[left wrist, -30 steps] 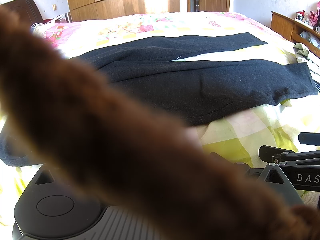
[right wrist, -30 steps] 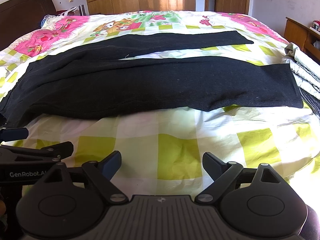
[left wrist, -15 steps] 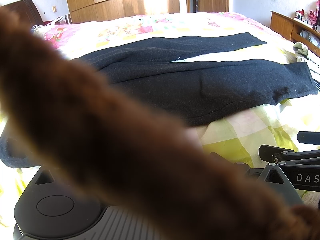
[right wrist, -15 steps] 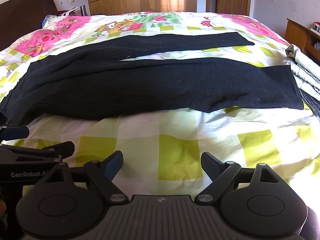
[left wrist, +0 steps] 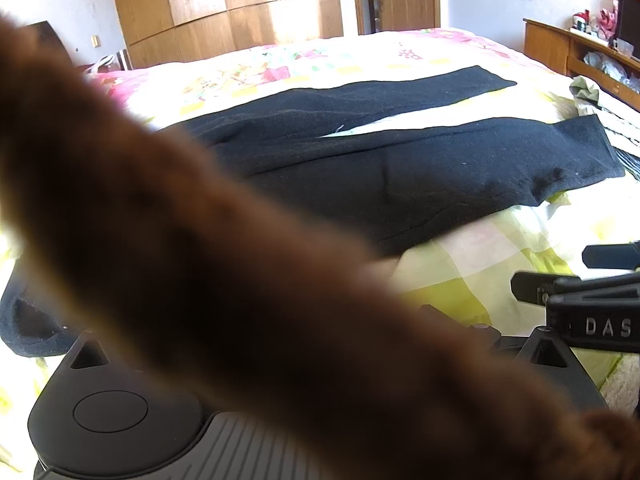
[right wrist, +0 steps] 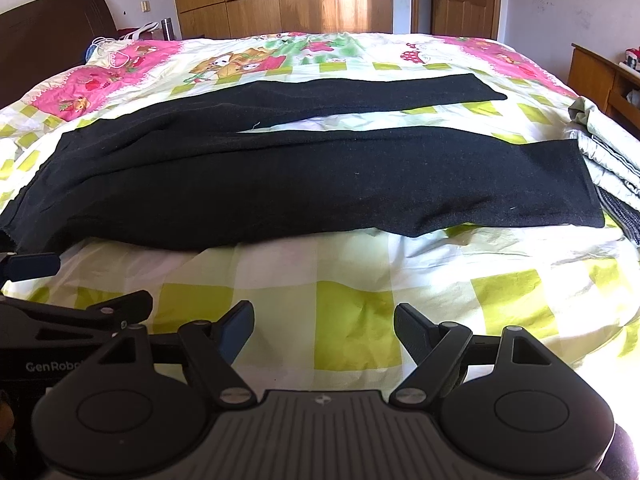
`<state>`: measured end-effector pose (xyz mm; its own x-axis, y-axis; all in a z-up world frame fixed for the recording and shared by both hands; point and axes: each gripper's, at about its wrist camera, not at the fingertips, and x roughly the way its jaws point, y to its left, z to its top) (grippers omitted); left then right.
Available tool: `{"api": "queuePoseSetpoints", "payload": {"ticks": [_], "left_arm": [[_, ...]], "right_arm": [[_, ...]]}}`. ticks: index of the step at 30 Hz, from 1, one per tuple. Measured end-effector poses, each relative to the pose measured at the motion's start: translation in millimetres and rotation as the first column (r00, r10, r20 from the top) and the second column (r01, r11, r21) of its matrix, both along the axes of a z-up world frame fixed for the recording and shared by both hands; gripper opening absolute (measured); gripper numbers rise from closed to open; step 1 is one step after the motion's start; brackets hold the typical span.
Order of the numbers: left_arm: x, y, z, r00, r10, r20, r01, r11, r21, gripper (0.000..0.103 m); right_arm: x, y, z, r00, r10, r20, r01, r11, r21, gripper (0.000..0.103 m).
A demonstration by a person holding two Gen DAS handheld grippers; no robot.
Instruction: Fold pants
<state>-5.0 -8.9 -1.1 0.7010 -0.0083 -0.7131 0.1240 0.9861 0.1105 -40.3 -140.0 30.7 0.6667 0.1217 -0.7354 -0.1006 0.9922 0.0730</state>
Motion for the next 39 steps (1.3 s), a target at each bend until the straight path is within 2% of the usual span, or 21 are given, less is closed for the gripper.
{"api": "queuePoseSetpoints", "payload": {"ticks": [5, 11, 14, 17, 19, 21, 28, 31, 34, 36, 37, 38, 39], "left_arm": [[3, 6, 1, 1.000, 0.024, -0.003, -0.024, 1.000, -0.017, 0.103], [6, 23, 15, 0.998, 0.055, 0.044, -0.054, 0.998, -0.021, 0.103], [8, 45, 25, 0.993, 0.092, 0.069, -0.090, 0.996, -0.023, 0.103], [8, 80, 33, 0.984, 0.156, 0.082, -0.154, 0.987, -0.034, 0.103], [7, 111, 39, 0.974, 0.211, 0.081, -0.207, 0.977, -0.055, 0.103], [5, 143, 41, 0.956, 0.276, 0.096, -0.274, 0.961, -0.033, 0.103], [3, 246, 22, 0.899, 0.435, 0.059, -0.437, 0.899, 0.041, 0.103], [7, 269, 15, 0.906, 0.421, 0.040, -0.422, 0.906, 0.035, 0.103], [16, 279, 9, 0.921, 0.386, 0.046, -0.389, 0.918, 0.074, 0.103], [23, 287, 5, 0.927, 0.372, 0.044, -0.374, 0.923, 0.091, 0.103], [27, 291, 2, 0.933, 0.359, 0.033, -0.361, 0.929, 0.087, 0.103], [29, 294, -1, 0.936, 0.352, 0.022, -0.353, 0.932, 0.084, 0.102], [29, 297, -4, 0.937, 0.348, 0.015, -0.348, 0.933, 0.087, 0.096]], "right_arm": [[1, 4, 6, 0.999, 0.029, 0.014, -0.029, 0.999, 0.013, 0.090], [13, 37, 21, 0.988, 0.141, 0.065, -0.142, 0.990, 0.009, 0.090], [24, 68, 27, 0.972, 0.224, 0.075, -0.225, 0.974, -0.004, 0.090], [34, 105, 32, 0.941, 0.328, 0.088, -0.327, 0.945, -0.023, 0.090], [39, 131, 34, 0.910, 0.404, 0.094, -0.403, 0.915, -0.034, 0.090], [44, 158, 35, 0.867, 0.490, 0.088, -0.488, 0.872, -0.045, 0.090], [45, 257, 18, 0.668, 0.741, 0.064, -0.735, 0.671, -0.093, 0.090], [40, 285, 4, 0.600, 0.799, 0.040, -0.787, 0.598, -0.155, 0.090], [39, 312, -11, 0.567, 0.824, 0.011, -0.804, 0.556, -0.212, 0.090], [42, 325, -20, 0.574, 0.819, -0.021, -0.802, 0.556, -0.218, 0.081], [45, 329, -24, 0.586, 0.809, -0.036, -0.798, 0.569, -0.198, 0.063], [48, 333, -24, 0.600, 0.799, -0.035, -0.791, 0.586, -0.176, 0.049], [47, 336, -24, 0.603, 0.797, -0.036, -0.790, 0.589, -0.171, 0.043]]}}
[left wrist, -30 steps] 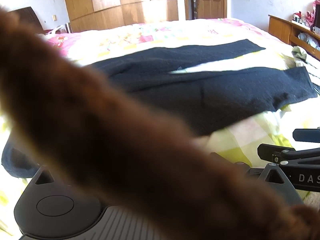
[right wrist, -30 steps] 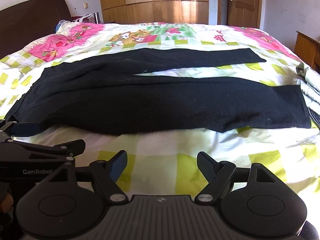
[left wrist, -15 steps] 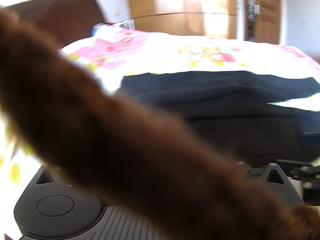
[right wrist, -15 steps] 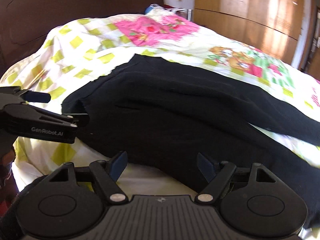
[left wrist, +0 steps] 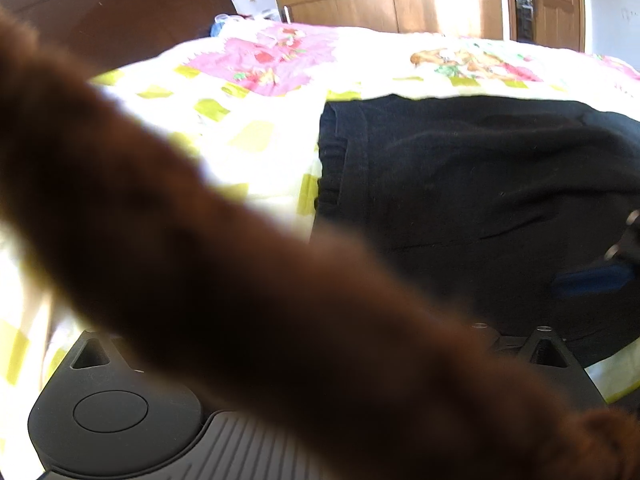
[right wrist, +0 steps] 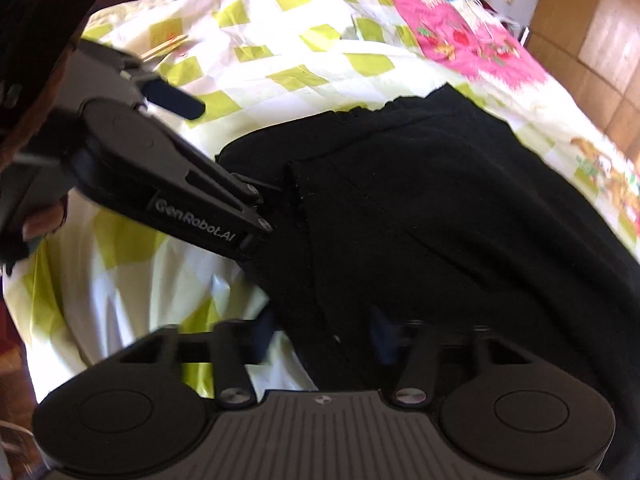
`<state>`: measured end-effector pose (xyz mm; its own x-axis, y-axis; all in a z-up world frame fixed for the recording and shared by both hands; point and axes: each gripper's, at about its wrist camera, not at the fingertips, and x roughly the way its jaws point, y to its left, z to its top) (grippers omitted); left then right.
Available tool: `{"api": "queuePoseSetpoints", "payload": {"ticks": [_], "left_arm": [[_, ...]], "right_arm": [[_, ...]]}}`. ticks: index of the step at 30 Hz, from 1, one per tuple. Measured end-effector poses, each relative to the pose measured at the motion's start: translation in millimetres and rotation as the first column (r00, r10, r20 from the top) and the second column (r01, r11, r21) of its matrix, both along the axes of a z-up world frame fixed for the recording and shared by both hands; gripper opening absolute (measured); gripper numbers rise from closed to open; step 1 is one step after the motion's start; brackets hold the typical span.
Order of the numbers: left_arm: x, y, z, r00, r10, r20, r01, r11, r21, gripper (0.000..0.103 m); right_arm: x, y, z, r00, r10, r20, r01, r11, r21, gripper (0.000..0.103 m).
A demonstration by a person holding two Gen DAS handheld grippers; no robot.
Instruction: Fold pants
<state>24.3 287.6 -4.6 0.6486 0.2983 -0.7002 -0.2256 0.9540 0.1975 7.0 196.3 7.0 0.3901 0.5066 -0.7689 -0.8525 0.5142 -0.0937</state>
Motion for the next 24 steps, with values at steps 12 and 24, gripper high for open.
{"api": "queuePoseSetpoints", "payload": {"ticks": [12, 24], "left_arm": [[-28, 42, 2, 0.999, 0.039, -0.038, -0.040, 0.998, -0.042, 0.066], [-37, -4, 41, 1.000, 0.024, -0.008, -0.024, 1.000, 0.020, 0.066]], "right_arm": [[-27, 43, 5, 0.995, 0.091, -0.044, -0.091, 0.996, 0.008, 0.031], [9, -123, 47, 0.962, -0.231, -0.144, 0.250, 0.958, 0.137, 0.040]]}}
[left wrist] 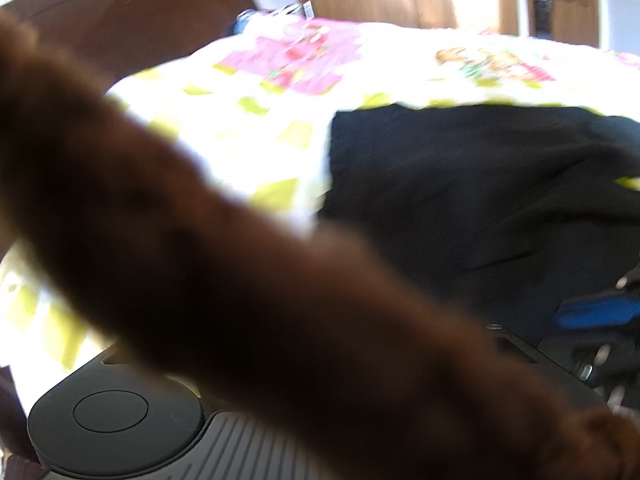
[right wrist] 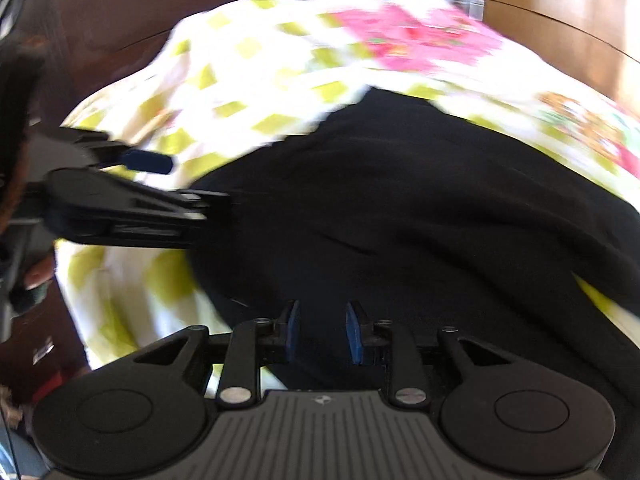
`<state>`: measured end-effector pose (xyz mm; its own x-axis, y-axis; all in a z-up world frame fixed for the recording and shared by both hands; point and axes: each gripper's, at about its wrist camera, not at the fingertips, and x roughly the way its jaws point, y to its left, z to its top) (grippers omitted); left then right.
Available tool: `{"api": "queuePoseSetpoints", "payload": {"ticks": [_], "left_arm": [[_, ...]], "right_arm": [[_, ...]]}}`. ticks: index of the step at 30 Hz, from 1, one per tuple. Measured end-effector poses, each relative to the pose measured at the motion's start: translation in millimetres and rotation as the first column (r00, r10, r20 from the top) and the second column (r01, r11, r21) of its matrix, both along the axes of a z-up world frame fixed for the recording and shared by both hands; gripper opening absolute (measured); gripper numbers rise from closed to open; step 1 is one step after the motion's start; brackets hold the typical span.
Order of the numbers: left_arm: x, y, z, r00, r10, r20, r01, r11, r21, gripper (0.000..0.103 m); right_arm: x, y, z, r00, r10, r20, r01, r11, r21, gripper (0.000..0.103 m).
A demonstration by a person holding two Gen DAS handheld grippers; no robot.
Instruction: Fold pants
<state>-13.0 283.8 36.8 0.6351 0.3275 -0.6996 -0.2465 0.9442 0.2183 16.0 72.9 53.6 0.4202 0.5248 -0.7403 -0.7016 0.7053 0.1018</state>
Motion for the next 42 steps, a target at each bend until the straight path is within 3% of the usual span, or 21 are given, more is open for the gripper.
{"api": "queuePoseSetpoints", "payload": {"ticks": [3, 6, 9, 11, 13, 15, 16, 20, 24, 26, 30, 33, 34, 36, 38, 41, 42], "left_arm": [[10, -48, 9, 0.993, -0.117, 0.028, 0.117, 0.993, -0.012, 0.069], [27, -106, 8, 0.966, -0.253, 0.057, 0.256, 0.965, -0.053, 0.070], [47, -170, 1, 0.919, -0.388, 0.069, 0.393, 0.914, -0.096, 0.070], [60, -216, -9, 0.874, -0.481, 0.061, 0.485, 0.866, -0.124, 0.070], [72, -258, -18, 0.827, -0.559, 0.054, 0.561, 0.817, -0.137, 0.070], [81, -294, -24, 0.782, -0.621, 0.051, 0.621, 0.769, -0.149, 0.070], [85, -310, -27, 0.763, -0.644, 0.049, 0.643, 0.750, -0.152, 0.070], [101, -355, -38, 0.719, -0.694, 0.030, 0.687, 0.705, -0.176, 0.070], [114, -381, -50, 0.699, -0.716, -0.003, 0.703, 0.687, -0.185, 0.070], [116, -388, -54, 0.694, -0.720, -0.015, 0.706, 0.684, -0.184, 0.071], [119, -398, -54, 0.692, -0.722, -0.019, 0.707, 0.683, -0.184, 0.072], [120, -405, -53, 0.688, -0.726, -0.012, 0.709, 0.675, -0.206, 0.072], [119, -409, -53, 0.685, -0.728, -0.005, 0.710, 0.670, -0.217, 0.072], [113, -418, -55, 0.674, -0.738, 0.005, 0.720, 0.656, -0.227, 0.073], [106, -425, -57, 0.664, -0.748, 0.009, 0.731, 0.647, -0.217, 0.073], [98, -416, -50, 0.668, -0.744, 0.017, 0.729, 0.649, -0.220, 0.073], [96, -407, -44, 0.675, -0.737, 0.027, 0.724, 0.655, -0.217, 0.073]], "right_arm": [[13, -96, -2, 0.972, -0.233, -0.012, 0.233, 0.972, -0.028, 0.040], [21, -198, -6, 0.879, -0.476, -0.025, 0.474, 0.879, -0.060, 0.041], [18, -301, -13, 0.722, -0.689, -0.066, 0.686, 0.725, -0.067, 0.042], [11, -370, -20, 0.583, -0.806, -0.103, 0.804, 0.590, -0.065, 0.043], [6, -423, -28, 0.464, -0.873, -0.148, 0.879, 0.475, -0.044, 0.044], [5, -460, -36, 0.375, -0.907, -0.189, 0.923, 0.385, -0.015, 0.044], [10, -466, -39, 0.349, -0.913, -0.211, 0.934, 0.356, 0.005, 0.045], [14, -480, -50, 0.306, -0.915, -0.262, 0.952, 0.296, 0.078, 0.047], [18, -486, -53, 0.280, -0.914, -0.293, 0.958, 0.248, 0.141, 0.048], [14, -485, -48, 0.278, -0.913, -0.299, 0.958, 0.238, 0.162, 0.028], [-1, -495, -37, 0.282, -0.906, -0.314, 0.951, 0.220, 0.219, 0.023], [-13, -501, -26, 0.261, -0.924, -0.278, 0.955, 0.205, 0.214, 0.021], [-14, -501, -26, 0.252, -0.929, -0.271, 0.959, 0.203, 0.196, 0.021], [-8, -493, -32, 0.266, -0.932, -0.247, 0.963, 0.246, 0.109, 0.021], [-10, -486, -31, 0.255, -0.942, -0.220, 0.967, 0.242, 0.086, 0.023], [-24, -472, -8, 0.250, -0.966, -0.070, 0.966, 0.245, 0.080, 0.029], [-28, -464, 4, 0.277, -0.961, -0.006, 0.958, 0.275, 0.077, 0.031]]}}
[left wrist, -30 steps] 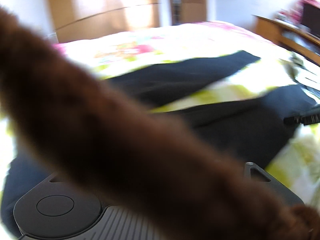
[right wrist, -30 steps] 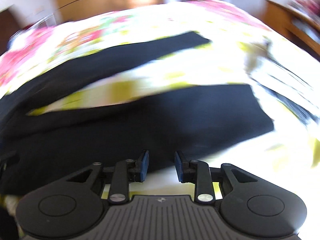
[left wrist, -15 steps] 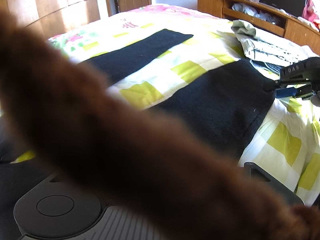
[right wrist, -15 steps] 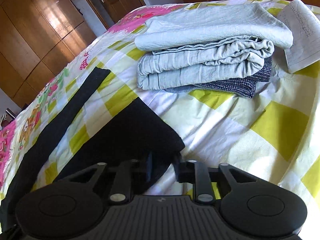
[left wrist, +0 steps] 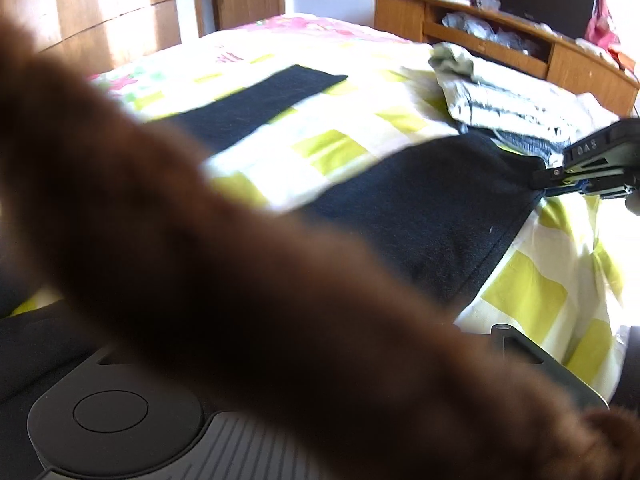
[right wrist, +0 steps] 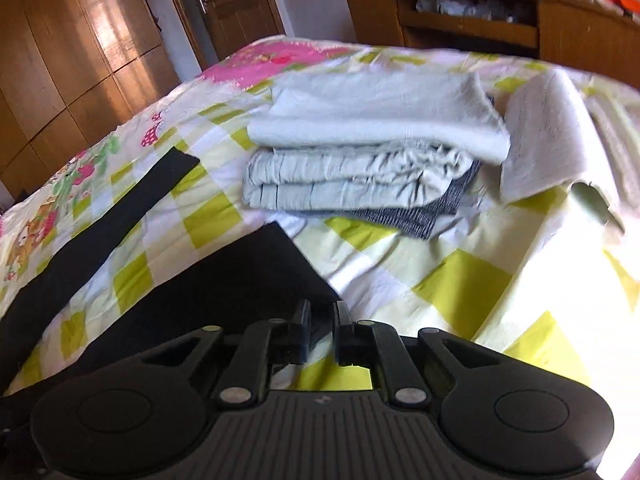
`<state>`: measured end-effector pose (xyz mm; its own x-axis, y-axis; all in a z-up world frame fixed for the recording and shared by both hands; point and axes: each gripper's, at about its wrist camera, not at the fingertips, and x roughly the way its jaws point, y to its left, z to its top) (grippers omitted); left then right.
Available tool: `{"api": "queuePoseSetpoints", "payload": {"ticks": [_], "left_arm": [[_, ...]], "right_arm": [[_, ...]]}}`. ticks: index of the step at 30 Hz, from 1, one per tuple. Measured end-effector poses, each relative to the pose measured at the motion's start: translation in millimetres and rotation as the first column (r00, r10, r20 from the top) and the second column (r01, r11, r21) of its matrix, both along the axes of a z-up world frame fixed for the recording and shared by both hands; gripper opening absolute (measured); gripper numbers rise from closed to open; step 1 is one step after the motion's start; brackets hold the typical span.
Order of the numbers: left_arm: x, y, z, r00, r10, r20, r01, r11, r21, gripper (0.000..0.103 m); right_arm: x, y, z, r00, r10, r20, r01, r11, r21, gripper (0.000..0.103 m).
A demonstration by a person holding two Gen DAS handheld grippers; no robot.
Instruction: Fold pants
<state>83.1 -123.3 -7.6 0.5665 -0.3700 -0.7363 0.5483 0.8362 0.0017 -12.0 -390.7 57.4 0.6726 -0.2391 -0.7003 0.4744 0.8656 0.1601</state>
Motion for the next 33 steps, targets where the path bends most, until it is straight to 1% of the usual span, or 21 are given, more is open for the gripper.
{"api": "queuePoseSetpoints", "payload": {"ticks": [2, 3, 5, 7, 8, 9, 10, 11, 13, 15, 16, 18, 19, 21, 22, 24, 26, 28, 30, 32, 33], "left_arm": [[-3, 25, 13, 0.999, 0.030, 0.032, -0.030, 1.000, 0.004, 0.074], [-4, 40, 19, 0.998, 0.043, 0.048, -0.043, 0.999, 0.009, 0.075], [-3, 74, 31, 0.995, 0.062, 0.080, -0.063, 0.998, 0.014, 0.077], [2, 113, 42, 0.989, 0.095, 0.117, -0.099, 0.995, 0.027, 0.082], [6, 133, 46, 0.985, 0.113, 0.133, -0.118, 0.992, 0.035, 0.084], [10, 153, 50, 0.980, 0.131, 0.150, -0.140, 0.989, 0.045, 0.086], [17, 177, 54, 0.973, 0.157, 0.169, -0.169, 0.984, 0.059, 0.087], [25, 200, 58, 0.967, 0.178, 0.179, -0.194, 0.978, 0.076, 0.088], [45, 244, 63, 0.957, 0.223, 0.186, -0.246, 0.963, 0.111, 0.090], [68, 290, 64, 0.941, 0.277, 0.195, -0.309, 0.938, 0.160, 0.090], [80, 314, 63, 0.930, 0.312, 0.195, -0.347, 0.920, 0.181, 0.091], [107, 360, 59, 0.902, 0.398, 0.170, -0.427, 0.881, 0.205, 0.091], [121, 382, 57, 0.890, 0.431, 0.151, -0.455, 0.866, 0.208, 0.091], [145, 414, 54, 0.872, 0.468, 0.141, -0.489, 0.842, 0.227, 0.091], [156, 428, 51, 0.866, 0.480, 0.142, -0.500, 0.831, 0.245, 0.091], [173, 448, 46, 0.867, 0.483, 0.126, -0.498, 0.826, 0.265, 0.091], [186, 459, 43, 0.876, 0.473, 0.091, -0.480, 0.837, 0.263, 0.091], [194, 465, 36, 0.897, 0.442, 0.027, -0.433, 0.864, 0.258, 0.091], [197, 466, 26, 0.914, 0.404, -0.037, -0.381, 0.885, 0.267, 0.091], [197, 461, 17, 0.929, 0.366, -0.051, -0.335, 0.892, 0.305, 0.091], [198, 459, 14, 0.933, 0.353, -0.064, -0.317, 0.895, 0.313, 0.090]], "right_arm": [[-3, 20, 20, 0.993, 0.116, 0.034, -0.114, 0.992, -0.061, 0.032], [-1, 32, 28, 0.981, 0.189, 0.039, -0.185, 0.980, -0.078, 0.032], [17, 70, 41, 0.927, 0.375, 0.016, -0.371, 0.921, -0.122, 0.033], [53, 118, 47, 0.819, 0.574, -0.018, -0.570, 0.809, -0.146, 0.034], [71, 139, 48, 0.764, 0.644, -0.030, -0.641, 0.752, -0.155, 0.034], [93, 163, 48, 0.699, 0.713, -0.047, -0.709, 0.685, -0.167, 0.035], [120, 190, 44, 0.631, 0.773, -0.065, -0.769, 0.613, -0.179, 0.035], [153, 220, 39, 0.551, 0.830, -0.088, -0.827, 0.529, -0.190, 0.035], [210, 273, 27, 0.431, 0.892, -0.135, -0.895, 0.403, -0.193, 0.036], [258, 320, 15, 0.334, 0.928, -0.164, -0.934, 0.303, -0.189, 0.037], [278, 341, 9, 0.292, 0.940, -0.179, -0.947, 0.259, -0.190, 0.040], [313, 377, -3, 0.227, 0.951, -0.210, -0.965, 0.190, -0.182, 0.045], [327, 391, -9, 0.187, 0.954, -0.233, -0.975, 0.151, -0.166, 0.049], [346, 414, -18, 0.142, 0.951, -0.276, -0.983, 0.104, -0.148, 0.050], [352, 424, -21, 0.111, 0.947, -0.301, -0.987, 0.071, -0.142, 0.050], [360, 437, -27, 0.067, 0.940, -0.336, -0.990, 0.020, -0.143, 0.051], [371, 447, -34, 0.025, 0.927, -0.374, -0.995, -0.013, -0.100, 0.054], [380, 453, -39, -0.019, 0.913, -0.408, -0.996, -0.055, -0.076, 0.055], [386, 453, -40, -0.041, 0.911, -0.411, -0.997, -0.066, -0.048, 0.055], [391, 451, -43, -0.045, 0.913, -0.406, -0.998, -0.059, -0.022, 0.055], [392, 452, -45, -0.040, 0.913, -0.406, -0.998, -0.052, -0.019, 0.055]]}}
